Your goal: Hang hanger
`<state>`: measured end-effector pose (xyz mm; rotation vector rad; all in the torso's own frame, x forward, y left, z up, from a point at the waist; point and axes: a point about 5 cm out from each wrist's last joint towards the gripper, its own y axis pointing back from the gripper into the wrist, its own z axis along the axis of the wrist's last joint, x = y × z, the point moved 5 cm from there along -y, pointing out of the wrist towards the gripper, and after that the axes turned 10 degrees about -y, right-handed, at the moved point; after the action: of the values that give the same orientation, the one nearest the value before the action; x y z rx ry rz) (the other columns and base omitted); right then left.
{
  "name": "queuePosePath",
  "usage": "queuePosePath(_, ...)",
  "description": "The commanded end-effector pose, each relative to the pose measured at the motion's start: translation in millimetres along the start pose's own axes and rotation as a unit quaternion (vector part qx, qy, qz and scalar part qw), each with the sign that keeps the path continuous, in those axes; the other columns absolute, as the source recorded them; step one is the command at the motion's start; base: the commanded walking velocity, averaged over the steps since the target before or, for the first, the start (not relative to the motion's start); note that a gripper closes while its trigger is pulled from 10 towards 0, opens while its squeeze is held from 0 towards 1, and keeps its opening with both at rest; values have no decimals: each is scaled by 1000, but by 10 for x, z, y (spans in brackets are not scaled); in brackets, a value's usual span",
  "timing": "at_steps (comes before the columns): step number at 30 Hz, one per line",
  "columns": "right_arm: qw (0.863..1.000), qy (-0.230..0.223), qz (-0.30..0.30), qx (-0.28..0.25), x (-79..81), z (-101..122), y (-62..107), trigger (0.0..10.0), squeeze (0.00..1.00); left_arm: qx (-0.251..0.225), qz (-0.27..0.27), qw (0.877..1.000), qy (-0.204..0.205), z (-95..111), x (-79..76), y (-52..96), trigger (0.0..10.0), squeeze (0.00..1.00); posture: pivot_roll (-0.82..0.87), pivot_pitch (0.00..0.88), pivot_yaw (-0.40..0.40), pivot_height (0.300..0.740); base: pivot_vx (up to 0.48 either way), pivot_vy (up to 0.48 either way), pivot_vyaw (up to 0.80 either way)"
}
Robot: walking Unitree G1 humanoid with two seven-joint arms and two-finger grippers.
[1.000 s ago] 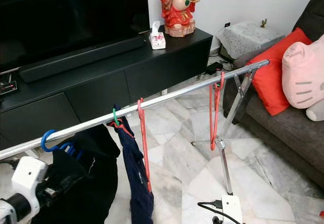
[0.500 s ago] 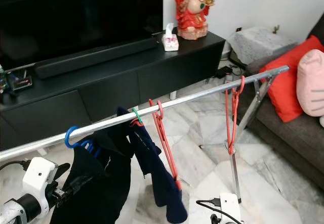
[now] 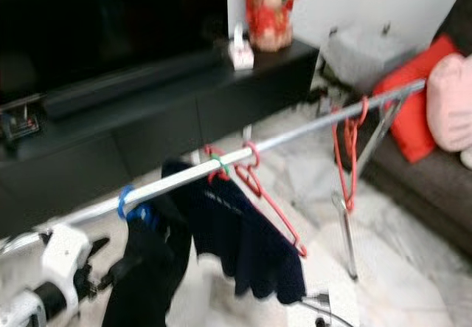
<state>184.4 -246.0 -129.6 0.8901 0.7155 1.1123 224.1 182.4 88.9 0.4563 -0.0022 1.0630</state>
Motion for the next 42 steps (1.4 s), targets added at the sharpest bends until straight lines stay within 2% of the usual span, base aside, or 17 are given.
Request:
queuePosePath(1,1000,2,5,0,41,20,-3,10000,0,10,1,1000,-11,-23,2,18,10000,0,-26,0,17,740,0,0,0)
queuePosePath(9,1000,3,5,0,41,18,-3,10000,0,23,11,999,-21,-54,-13,-43,10000,0,-26,0,18,740,0,0,0)
queuePosePath(13,1000,4,5,0,39,16,-3,10000,0,9,4,1000,-16,54,-118,-119,10000,0,-28,0,18,740,0,0,0)
queuePosePath(16,1000,5,4,0,34,16,-3,10000,0,25,17,999,-40,77,-128,-185,10000,0,-24,0,15,740,0,0,0)
queuePosePath(21,1000,6,4,0,33,15,-3,10000,0,44,71,996,-31,100,-25,-294,10000,0,-26,0,17,740,0,0,0)
queuePosePath(26,1000,5,4,-1,35,15,-3,10000,0,52,99,993,-31,92,71,-315,10000,0,-32,0,17,740,0,0,0)
queuePosePath(30,1000,5,4,-1,35,15,-3,10000,0,57,104,992,-31,95,78,-321,10000,0,-32,0,17,740,0,0,0)
queuePosePath(31,1000,6,4,-1,35,19,-3,10000,0,67,92,993,-33,53,65,-284,10000,1000,-27,0,15,740,0,0,0)
queuePosePath(35,1000,8,3,-2,29,29,-3,10000,0,95,67,993,-28,-57,47,-169,10000,1000,-17,0,5,740,0,0,0)
queuePosePath(42,1000,5,3,-2,29,32,-3,10000,0,102,50,993,-30,-74,-27,-202,10000,1000,-16,0,-2,740,0,0,0)
